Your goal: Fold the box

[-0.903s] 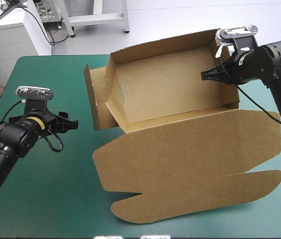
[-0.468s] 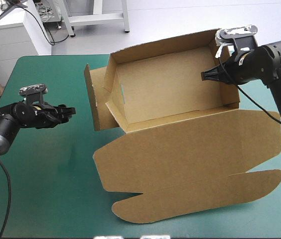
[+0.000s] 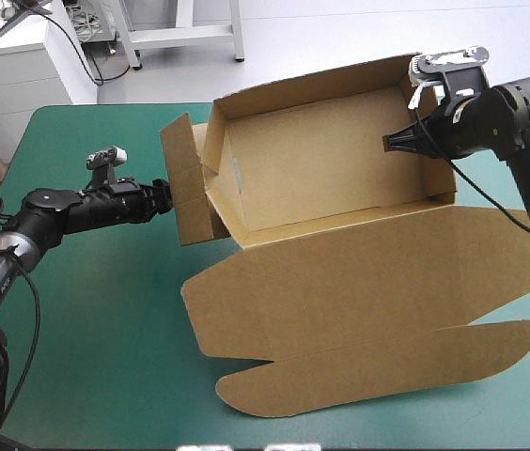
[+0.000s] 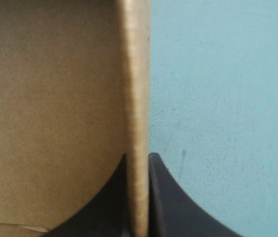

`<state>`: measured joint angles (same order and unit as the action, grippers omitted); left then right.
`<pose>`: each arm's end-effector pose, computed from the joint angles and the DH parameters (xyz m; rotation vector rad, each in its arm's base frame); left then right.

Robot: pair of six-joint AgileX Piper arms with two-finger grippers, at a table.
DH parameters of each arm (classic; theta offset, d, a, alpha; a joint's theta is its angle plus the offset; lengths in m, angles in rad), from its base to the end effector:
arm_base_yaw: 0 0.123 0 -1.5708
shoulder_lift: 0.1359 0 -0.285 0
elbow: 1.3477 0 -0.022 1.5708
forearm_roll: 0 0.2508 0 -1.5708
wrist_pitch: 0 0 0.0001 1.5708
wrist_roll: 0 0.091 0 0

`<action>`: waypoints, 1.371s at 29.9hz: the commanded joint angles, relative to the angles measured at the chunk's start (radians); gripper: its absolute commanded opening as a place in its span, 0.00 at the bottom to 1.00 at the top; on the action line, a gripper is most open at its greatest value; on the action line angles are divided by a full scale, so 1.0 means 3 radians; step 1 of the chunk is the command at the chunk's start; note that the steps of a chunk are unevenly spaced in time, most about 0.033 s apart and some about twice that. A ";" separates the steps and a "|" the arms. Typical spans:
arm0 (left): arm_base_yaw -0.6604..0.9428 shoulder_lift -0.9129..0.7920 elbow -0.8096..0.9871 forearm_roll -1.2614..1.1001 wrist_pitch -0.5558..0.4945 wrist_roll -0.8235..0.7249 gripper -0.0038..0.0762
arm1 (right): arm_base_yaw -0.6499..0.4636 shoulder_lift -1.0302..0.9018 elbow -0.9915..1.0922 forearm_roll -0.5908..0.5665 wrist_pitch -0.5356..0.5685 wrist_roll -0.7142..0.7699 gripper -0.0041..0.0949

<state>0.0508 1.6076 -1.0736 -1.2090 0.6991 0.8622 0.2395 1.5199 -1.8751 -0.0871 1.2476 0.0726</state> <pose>0.3408 -0.0376 0.2664 -0.0063 2.2660 -0.8449 0.2974 0.0649 0.4688 -0.1911 2.3640 0.0385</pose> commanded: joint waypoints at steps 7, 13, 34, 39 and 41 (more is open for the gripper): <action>-0.0022 -0.0330 -0.0115 -0.0660 0.0634 0.0300 0.56 | -0.0024 -0.0043 -0.0092 0.0003 -0.0010 0.0001 0.02; -0.0038 -0.0664 -0.0115 -0.0695 0.0679 0.0376 0.53 | -0.0024 0.0050 -0.0092 0.0010 -0.0017 0.0001 0.02; -0.0038 -0.0771 -0.0727 -0.0742 0.1390 -0.0182 0.53 | -0.0024 0.0066 -0.0092 0.0146 -0.0207 0.0025 0.02; -0.0201 -0.0771 -0.0968 -0.0065 0.1201 -0.0689 0.53 | -0.0009 0.0081 -0.0092 0.0290 -0.0267 0.0033 0.02; -0.0362 -0.0771 -0.1033 0.0272 0.1050 -0.0931 0.53 | 0.0038 0.0106 -0.0092 0.0290 -0.0267 0.0043 0.03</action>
<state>-0.0036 1.4120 -1.3265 -1.1855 1.0665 0.6855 0.2381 1.5812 -1.8751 -0.0270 1.2330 0.0756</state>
